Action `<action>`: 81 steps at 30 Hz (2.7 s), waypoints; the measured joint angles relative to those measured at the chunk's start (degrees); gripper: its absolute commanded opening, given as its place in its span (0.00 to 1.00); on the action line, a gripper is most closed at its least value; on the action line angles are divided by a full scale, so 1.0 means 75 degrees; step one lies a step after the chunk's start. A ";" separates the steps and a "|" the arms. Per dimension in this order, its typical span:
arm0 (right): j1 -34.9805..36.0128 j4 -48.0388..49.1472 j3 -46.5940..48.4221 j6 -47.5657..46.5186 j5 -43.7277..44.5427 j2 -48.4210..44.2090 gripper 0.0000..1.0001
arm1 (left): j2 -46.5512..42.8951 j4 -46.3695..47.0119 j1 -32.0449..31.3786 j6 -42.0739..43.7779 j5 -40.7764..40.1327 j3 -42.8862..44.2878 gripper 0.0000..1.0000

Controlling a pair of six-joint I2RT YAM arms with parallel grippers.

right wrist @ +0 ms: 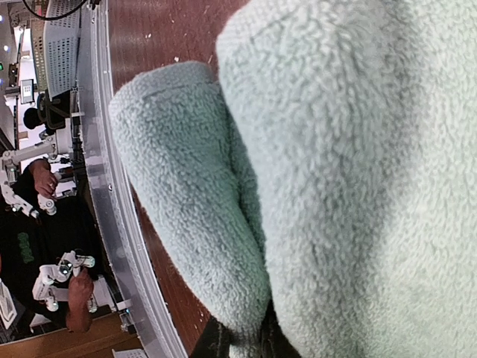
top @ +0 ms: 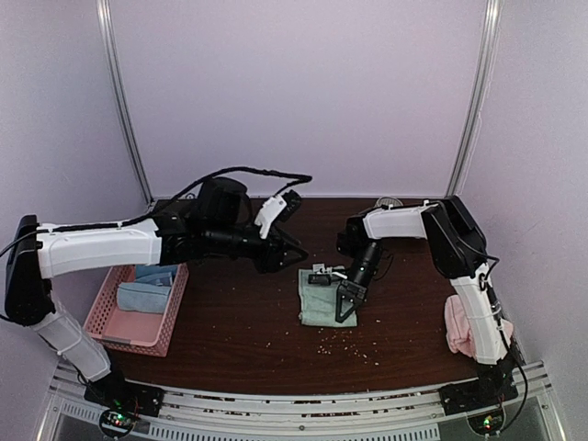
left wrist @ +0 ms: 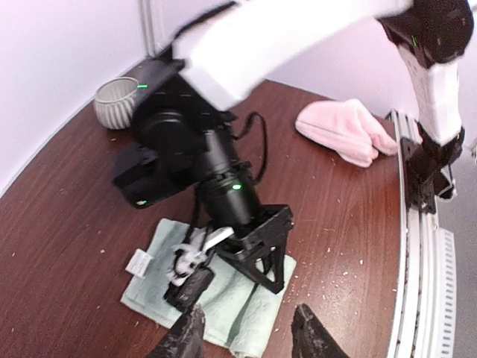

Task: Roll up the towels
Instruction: Roll the towel at the center of the board.

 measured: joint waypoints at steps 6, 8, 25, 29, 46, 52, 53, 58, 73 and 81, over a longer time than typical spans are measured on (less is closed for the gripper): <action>-0.0006 -0.0219 0.0198 0.0236 -0.0015 0.0149 0.05 | 0.2133 -0.1303 -0.1472 0.1495 -0.0825 0.1769 0.40; -0.0006 -0.0230 0.0210 0.0271 -0.0017 0.0157 0.05 | 0.2736 -0.1667 -0.1644 0.1848 -0.1046 0.2043 0.41; -0.0006 -0.0242 0.0216 0.0289 -0.0015 0.0157 0.06 | 0.4135 -0.2530 -0.1807 0.3465 -0.2917 0.2264 0.29; -0.0006 -0.0242 0.0219 0.0289 -0.0017 0.0157 0.06 | 0.4223 -0.2454 -0.1807 0.3503 -0.3008 0.2264 0.19; -0.0536 0.0003 0.0627 0.0294 0.0248 -0.1183 0.25 | 0.4217 -0.2430 -0.1842 0.3179 -0.2792 0.2261 0.00; -0.0691 0.0866 0.0659 0.1201 0.0953 -0.0953 0.20 | 0.4007 -0.2652 -0.1856 0.2699 -0.2404 0.2095 0.00; -0.0659 0.1020 0.0659 0.1332 0.1075 -0.0883 0.20 | 0.3987 -0.2687 -0.1865 0.2655 -0.2372 0.2087 0.00; -0.0367 0.1451 0.0705 0.1821 0.1553 -0.0458 0.18 | 0.3876 -0.3025 -0.1900 0.2299 -0.2011 0.2087 0.00; -0.0638 0.0994 0.2017 0.1824 0.1137 -0.0583 0.28 | 0.4625 -0.4441 -0.1387 0.1597 0.1084 0.3051 0.00; -0.1958 0.1070 0.2011 0.1801 0.0379 -0.3171 0.36 | 0.5444 -0.4806 -0.0595 0.1125 0.3223 0.3689 0.00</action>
